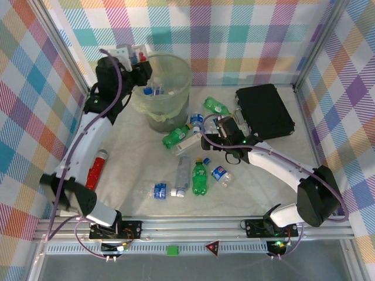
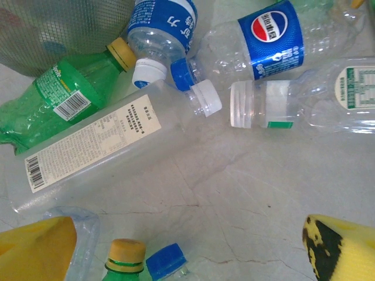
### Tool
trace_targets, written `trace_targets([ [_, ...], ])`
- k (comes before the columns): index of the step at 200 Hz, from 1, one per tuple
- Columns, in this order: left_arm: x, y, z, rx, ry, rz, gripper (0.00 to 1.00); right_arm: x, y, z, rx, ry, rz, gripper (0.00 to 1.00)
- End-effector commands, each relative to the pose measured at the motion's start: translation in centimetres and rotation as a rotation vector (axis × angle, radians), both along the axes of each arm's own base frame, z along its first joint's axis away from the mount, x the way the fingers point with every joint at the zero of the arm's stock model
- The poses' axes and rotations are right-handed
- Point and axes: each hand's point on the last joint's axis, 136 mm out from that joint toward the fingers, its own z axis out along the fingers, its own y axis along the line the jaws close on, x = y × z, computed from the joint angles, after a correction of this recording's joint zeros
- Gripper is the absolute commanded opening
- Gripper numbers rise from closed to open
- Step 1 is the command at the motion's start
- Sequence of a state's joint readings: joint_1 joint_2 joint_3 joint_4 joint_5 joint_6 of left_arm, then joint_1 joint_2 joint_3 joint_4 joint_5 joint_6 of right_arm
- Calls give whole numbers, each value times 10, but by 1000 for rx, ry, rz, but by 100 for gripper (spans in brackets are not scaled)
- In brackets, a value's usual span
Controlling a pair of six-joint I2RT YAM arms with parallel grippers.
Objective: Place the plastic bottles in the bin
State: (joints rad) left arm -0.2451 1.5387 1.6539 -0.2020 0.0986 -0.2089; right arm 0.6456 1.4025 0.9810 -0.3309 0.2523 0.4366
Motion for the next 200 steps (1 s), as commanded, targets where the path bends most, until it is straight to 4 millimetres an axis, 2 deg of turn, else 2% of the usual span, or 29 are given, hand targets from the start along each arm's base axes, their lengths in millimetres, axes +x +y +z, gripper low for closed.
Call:
trace_targets([
  [1, 14, -17, -8, -56, 44, -86, 39, -3, -9, 0, -31, -14, -15, 99],
  [25, 32, -27, -35, -72, 111, -105, 39, -4, -12, -2, -50, -9, -18, 99],
  [61, 51, -30, -72, -70, 191, -86, 40, -5, -14, -3, -63, -9, -15, 99],
  [98, 61, -33, -84, -82, 215, -85, 54, -3, -14, -2, -76, -16, -15, 99],
  [120, 64, -34, -80, -95, 209, -82, 74, -2, -15, -1, -84, -17, -15, 99],
  [145, 63, -33, -66, -109, 184, -77, 100, -3, -17, -1, -85, -18, -17, 99],
  [170, 56, -28, -46, -114, 147, -65, 100, -5, -18, -1, -88, -19, -18, 99],
  [200, 36, -20, -14, -125, 76, -51, 100, -4, -21, -4, -112, -20, -26, 99],
])
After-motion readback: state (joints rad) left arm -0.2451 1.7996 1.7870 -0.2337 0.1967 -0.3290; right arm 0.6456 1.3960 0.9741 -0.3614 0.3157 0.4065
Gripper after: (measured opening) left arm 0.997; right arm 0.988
